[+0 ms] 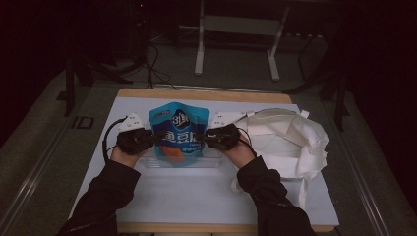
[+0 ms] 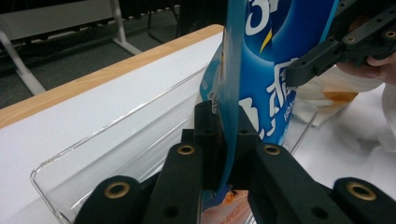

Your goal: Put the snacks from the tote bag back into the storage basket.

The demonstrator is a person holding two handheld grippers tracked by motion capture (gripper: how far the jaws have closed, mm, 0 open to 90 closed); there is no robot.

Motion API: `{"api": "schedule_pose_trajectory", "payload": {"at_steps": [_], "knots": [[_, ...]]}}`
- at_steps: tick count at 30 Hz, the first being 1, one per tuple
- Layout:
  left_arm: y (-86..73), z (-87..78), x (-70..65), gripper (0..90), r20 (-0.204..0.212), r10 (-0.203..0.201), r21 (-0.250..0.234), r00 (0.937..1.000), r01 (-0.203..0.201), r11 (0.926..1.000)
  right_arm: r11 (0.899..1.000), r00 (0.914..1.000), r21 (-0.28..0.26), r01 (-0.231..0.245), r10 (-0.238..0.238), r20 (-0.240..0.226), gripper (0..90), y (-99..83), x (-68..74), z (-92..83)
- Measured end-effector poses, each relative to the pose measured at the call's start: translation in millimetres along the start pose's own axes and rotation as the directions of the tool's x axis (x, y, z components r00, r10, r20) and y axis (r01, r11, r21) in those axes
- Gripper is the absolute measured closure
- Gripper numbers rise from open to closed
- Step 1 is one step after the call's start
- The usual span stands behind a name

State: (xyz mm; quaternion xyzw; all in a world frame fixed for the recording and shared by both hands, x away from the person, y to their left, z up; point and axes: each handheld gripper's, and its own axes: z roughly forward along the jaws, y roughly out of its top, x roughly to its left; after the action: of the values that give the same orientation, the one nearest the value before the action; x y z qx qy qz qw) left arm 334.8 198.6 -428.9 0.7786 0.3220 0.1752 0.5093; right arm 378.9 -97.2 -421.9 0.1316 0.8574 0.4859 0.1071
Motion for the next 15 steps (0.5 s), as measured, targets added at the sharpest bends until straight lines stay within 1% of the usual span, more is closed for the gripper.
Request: {"api": "schedule_pose_trajectory", "payload": {"at_steps": [2, 3, 4, 5, 6, 7, 8, 9, 10, 12, 14, 15], "knots": [[0.4, -1.2, -0.2, 81.8, -0.005, -0.008, -0.004, 1.0000, 0.008, 1.0000, 1.000, 1.0000, -0.005, 0.001, -0.001, 0.008, 79.3, 0.1, -0.1, -1.0], [0.8, -2.0, -0.6, 80.6, -0.002, -0.008, -0.008, 1.0000, 0.008, 0.9999, 1.000, 1.0000, -0.012, -0.004, 0.005, 0.006, 75.9, 0.2, -0.4, -2.3], [0.8, -2.0, -0.6, 80.4, -0.002, -0.008, -0.008, 1.0000, 0.008, 0.9999, 1.000, 1.0000, -0.020, -0.010, 0.010, 0.001, 71.3, 0.6, -1.0, -3.6], [2.0, -3.2, -2.1, 77.5, -0.008, -0.002, -0.014, 1.0000, 0.002, 0.9999, 1.000, 0.9999, -0.024, -0.011, 0.011, 0.007, 65.4, 1.0, -1.1, -5.1], [2.6, -3.5, -2.7, 76.3, -0.001, -0.003, -0.019, 1.0000, 0.003, 0.9998, 0.999, 0.9999, -0.031, -0.013, 0.013, 0.009, 59.7, 1.4, -1.4, -6.5], [3.4, -3.7, -3.5, 76.3, 0.000, 0.001, -0.017, 1.0000, -0.001, 0.9999, 0.999, 0.9998, -0.034, -0.018, 0.019, 0.007, 56.0, 1.7, -2.1, -7.8], [4.0, -3.9, -4.6, 74.4, -0.006, 0.008, -0.016, 1.0000, -0.008, 0.9998, 0.999, 0.9997, -0.039, -0.023, 0.023, 0.012, 51.5, 1.7, -2.2, -9.2], [4.0, -3.9, -4.6, 69.8, -0.006, 0.008, -0.016, 1.0000, -0.008, 0.9998, 0.999, 0.9996, -0.041, -0.023, 0.024, 0.015, 47.2, 1.7, -2.4, -10.7], [4.6, -4.6, -5.7, 68.9, -0.002, 0.000, -0.024, 1.0000, 0.000, 0.9997, 0.999, 0.9995, -0.043, -0.025, 0.026, 0.019, 43.9, 1.5, -2.7, -11.8], [4.7, -5.6, -6.3, 61.6, 0.006, -0.013, -0.027, 0.9999, 0.013, 0.9996, 0.998, 0.9989, -0.052, -0.044, 0.045, 0.015, 36.3, 0.7, -4.2, -14.0], [4.3, -6.1, -6.8, 53.5, 0.006, -0.016, -0.023, 0.9999, 0.016, 0.9996, 0.997, 0.9980, -0.055, -0.058, 0.060, 0.020, 29.1, -0.2, -5.4, -15.4], [3.8, -6.2, -7.3, 51.3, -0.002, -0.017, -0.024, 0.9998, 0.017, 0.9996, 0.996, 0.9974, -0.058, -0.066, 0.068, 0.023, 27.1, -0.6, -5.8, -16.0]]}}
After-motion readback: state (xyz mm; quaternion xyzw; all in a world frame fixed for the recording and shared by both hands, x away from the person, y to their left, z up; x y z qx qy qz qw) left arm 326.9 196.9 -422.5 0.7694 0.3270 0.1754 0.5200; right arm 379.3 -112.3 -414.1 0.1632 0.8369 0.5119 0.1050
